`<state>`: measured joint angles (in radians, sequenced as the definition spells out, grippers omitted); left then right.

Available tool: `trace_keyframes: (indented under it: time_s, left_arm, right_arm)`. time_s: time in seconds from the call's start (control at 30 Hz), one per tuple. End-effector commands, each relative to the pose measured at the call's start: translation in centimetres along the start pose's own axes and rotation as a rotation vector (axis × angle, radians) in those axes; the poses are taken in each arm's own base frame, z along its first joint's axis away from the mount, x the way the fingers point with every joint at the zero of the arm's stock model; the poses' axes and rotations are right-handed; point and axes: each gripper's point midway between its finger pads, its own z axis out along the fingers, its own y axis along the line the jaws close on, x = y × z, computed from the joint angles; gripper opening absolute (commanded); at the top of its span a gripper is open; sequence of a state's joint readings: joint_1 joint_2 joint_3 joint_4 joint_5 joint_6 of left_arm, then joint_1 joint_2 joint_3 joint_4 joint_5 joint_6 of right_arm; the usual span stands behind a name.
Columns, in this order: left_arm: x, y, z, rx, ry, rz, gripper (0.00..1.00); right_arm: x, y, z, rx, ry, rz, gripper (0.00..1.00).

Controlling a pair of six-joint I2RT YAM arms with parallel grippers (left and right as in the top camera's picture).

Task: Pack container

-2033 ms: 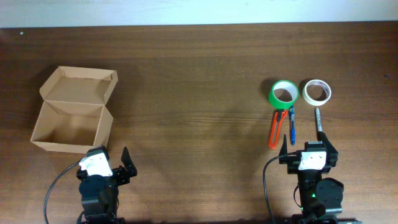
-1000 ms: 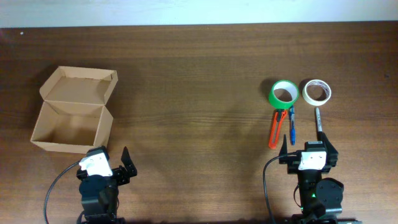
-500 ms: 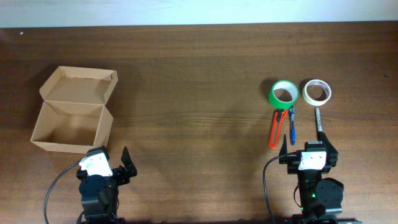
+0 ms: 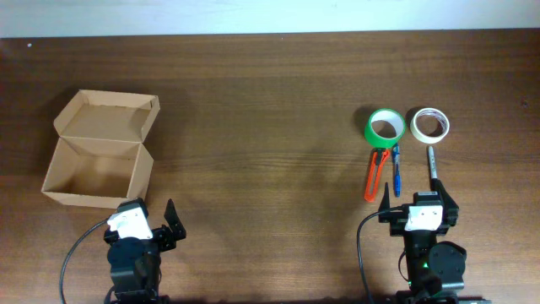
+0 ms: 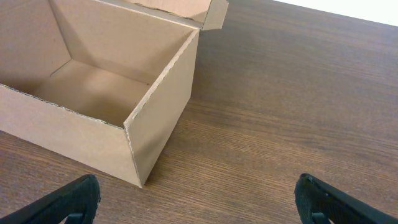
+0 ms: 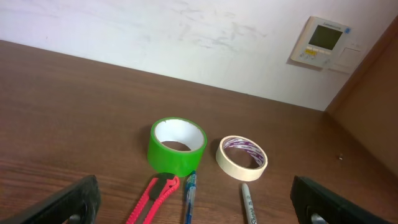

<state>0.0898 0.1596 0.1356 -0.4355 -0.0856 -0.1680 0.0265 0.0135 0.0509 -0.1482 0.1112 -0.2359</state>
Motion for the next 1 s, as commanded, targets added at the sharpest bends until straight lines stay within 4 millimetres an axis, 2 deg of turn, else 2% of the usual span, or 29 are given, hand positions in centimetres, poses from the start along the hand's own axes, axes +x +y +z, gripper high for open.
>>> trace_keyframes:
  time_s: [0.0,0.2,0.43,0.7,0.83,0.97]
  left_arm:
    - [-0.3,0.0,0.0,0.001,-0.022,0.005,1.0]
    - [-2.3,-1.2,-0.1,0.064,-0.101,-0.001,1.0]
    - [-2.4,-1.5,-0.2,0.078,-0.101,0.0,1.0]
    - [-2.2,-3.1,-0.3,0.168,-0.065,-0.001,1.0]
    - [-4.0,-3.3,-0.8,0.17,-0.078,-0.001,1.0]
    - [-6.8,-3.8,-1.5,0.172,-0.088,-0.001,1.0]
  right_arm:
    - [0.2,-0.1,0.0,0.006,-0.003,0.009,0.99]
    - [0.2,-0.1,0.0,0.006,-0.003,0.009,0.99]
    - [0.2,-0.1,0.0,0.006,-0.004,0.01,0.99]
    - [0.1,0.2,0.0,-0.013,-0.012,0.01,0.99]
    - [-0.6,1.3,-0.1,-0.077,-0.039,0.035,0.99]
    - [-2.4,0.8,-0.5,-0.077,-0.068,0.223,0.99]
